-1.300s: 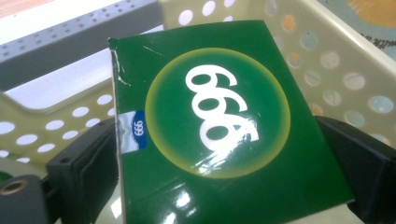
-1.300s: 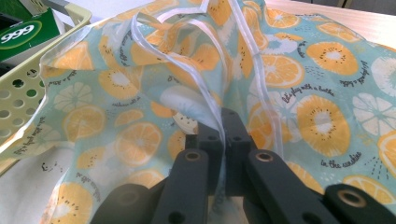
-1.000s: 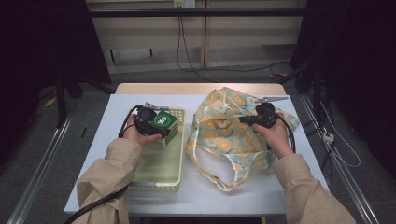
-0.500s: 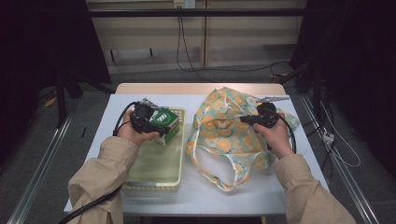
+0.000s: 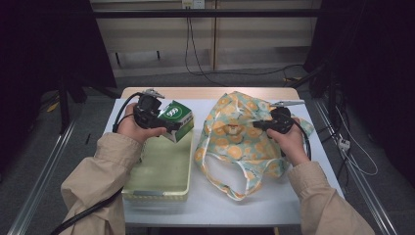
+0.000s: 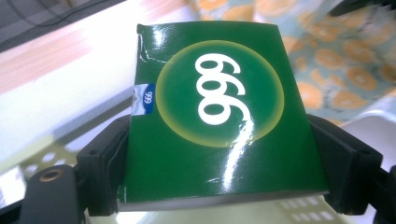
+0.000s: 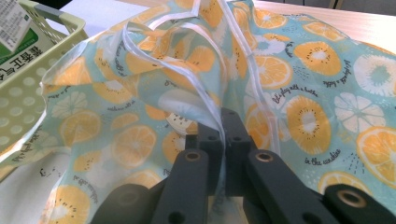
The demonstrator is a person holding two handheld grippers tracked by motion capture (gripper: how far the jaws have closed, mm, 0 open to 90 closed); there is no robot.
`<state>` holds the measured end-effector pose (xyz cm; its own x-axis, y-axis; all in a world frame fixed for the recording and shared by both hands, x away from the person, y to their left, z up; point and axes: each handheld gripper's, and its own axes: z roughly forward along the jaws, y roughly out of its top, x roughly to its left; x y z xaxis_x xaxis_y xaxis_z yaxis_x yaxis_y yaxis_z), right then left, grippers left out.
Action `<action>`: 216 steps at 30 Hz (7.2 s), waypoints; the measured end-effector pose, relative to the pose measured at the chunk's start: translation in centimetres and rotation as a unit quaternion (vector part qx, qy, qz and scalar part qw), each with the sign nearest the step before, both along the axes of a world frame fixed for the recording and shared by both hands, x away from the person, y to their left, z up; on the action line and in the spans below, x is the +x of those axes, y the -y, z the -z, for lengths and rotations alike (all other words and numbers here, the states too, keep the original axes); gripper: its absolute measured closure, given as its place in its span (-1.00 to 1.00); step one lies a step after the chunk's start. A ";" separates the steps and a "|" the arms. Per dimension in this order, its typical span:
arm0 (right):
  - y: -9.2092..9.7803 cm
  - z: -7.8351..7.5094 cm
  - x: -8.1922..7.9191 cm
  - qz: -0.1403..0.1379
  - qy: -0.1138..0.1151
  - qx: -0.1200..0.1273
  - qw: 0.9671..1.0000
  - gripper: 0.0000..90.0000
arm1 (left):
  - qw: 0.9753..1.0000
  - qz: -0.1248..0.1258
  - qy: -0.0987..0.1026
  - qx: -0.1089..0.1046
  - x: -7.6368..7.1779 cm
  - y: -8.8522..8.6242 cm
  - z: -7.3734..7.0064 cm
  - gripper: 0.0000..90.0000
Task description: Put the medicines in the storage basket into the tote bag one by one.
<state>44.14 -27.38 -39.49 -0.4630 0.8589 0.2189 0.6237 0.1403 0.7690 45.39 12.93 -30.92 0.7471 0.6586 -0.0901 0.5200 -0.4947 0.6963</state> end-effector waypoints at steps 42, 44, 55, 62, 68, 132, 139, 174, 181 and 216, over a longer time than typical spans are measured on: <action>1.4 -1.5 0.1 0.005 0.000 0.019 1.000 0.98 | 0.982 0.186 -0.014 -0.009 -2.2 17.9 4.2 -0.62; 1.3 -1.6 0.1 0.004 0.001 0.019 1.000 0.98 | 0.984 0.175 -0.019 -0.014 -1.8 18.0 4.6 -0.62; 1.1 -1.6 0.0 -0.001 0.002 0.018 1.000 0.98 | 0.988 0.151 -0.015 0.005 0.0 19.0 7.4 -0.62; 0.8 -1.4 0.0 -0.003 -0.001 0.020 1.000 0.98 | 0.988 0.155 -0.013 -0.001 0.8 19.6 8.6 -0.63; 0.8 -1.1 0.1 -0.002 -0.004 0.022 1.000 0.98 | 0.987 0.156 -0.022 0.001 0.9 20.0 9.5 -0.63; -0.3 -0.6 -1.0 -0.016 -0.012 0.003 1.000 0.98 | 0.989 0.143 0.005 -0.038 -1.8 8.3 3.3 -0.78; -0.2 -0.7 -1.1 -0.014 -0.009 0.003 1.000 0.98 | 0.991 0.130 0.003 -0.040 -1.9 5.4 3.3 -0.77; -0.1 -0.8 -1.0 -0.009 -0.012 0.008 1.000 0.98 | 1.000 0.009 0.018 0.015 -0.1 -6.4 3.9 -0.74; -0.2 -0.8 -1.1 -0.012 -0.012 0.007 1.000 0.98 | 0.999 -0.036 0.018 0.019 0.8 -8.1 5.0 -0.72; 0.3 -0.6 -1.1 -0.010 -0.013 0.016 1.000 0.98 | 0.998 -0.042 -0.035 0.038 0.7 -7.4 7.6 0.37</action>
<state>43.05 -27.65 -38.86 -0.4741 0.8417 0.2585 0.6402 0.1279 0.7575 46.12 20.35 -38.50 0.6824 0.7256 -0.0883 0.6084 -0.4969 0.6188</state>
